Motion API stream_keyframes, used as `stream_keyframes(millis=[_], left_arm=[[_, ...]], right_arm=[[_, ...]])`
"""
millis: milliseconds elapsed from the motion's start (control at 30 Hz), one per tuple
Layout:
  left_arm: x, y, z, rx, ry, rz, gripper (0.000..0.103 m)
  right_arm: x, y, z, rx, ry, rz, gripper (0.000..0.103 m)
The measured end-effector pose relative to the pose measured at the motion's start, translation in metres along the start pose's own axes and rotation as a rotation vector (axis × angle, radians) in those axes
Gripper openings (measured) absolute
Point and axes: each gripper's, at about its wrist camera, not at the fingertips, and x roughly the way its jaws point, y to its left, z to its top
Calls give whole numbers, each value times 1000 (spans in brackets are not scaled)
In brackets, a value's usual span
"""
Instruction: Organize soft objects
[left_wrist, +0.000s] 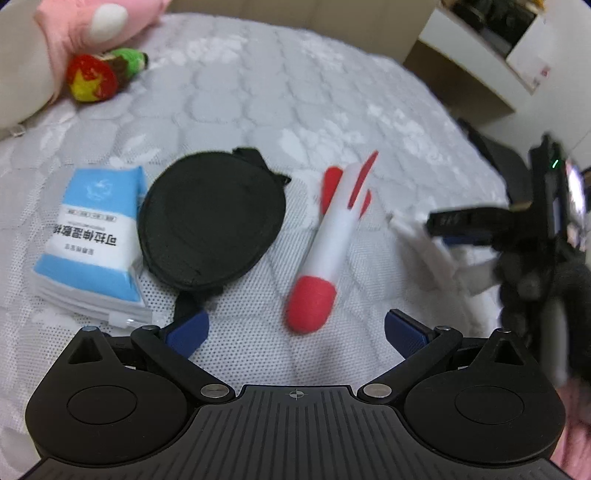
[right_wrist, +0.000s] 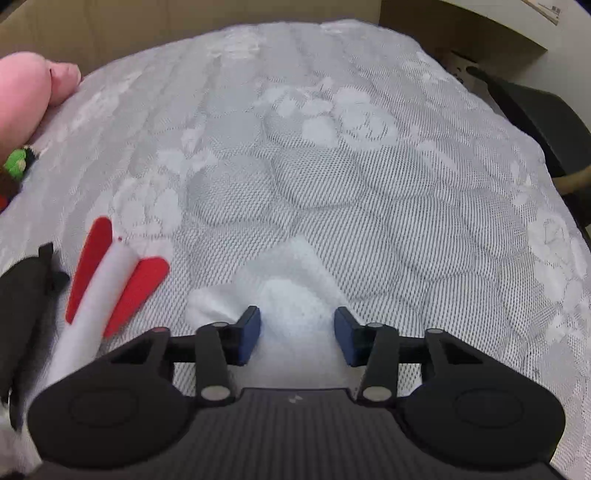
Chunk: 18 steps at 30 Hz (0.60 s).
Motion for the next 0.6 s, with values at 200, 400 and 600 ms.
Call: stream_keyframes(millis=[200, 400, 600], left_arm=[[26, -3, -5, 60, 106, 130, 103], [16, -21, -19, 168, 64, 214, 103], [7, -24, -19, 192, 59, 255, 103]], right_arm=[[-14, -18, -5, 144, 56, 166, 22], [-27, -61, -20, 458, 191, 486, 31], [-61, -45, -22, 251, 1, 245, 60]])
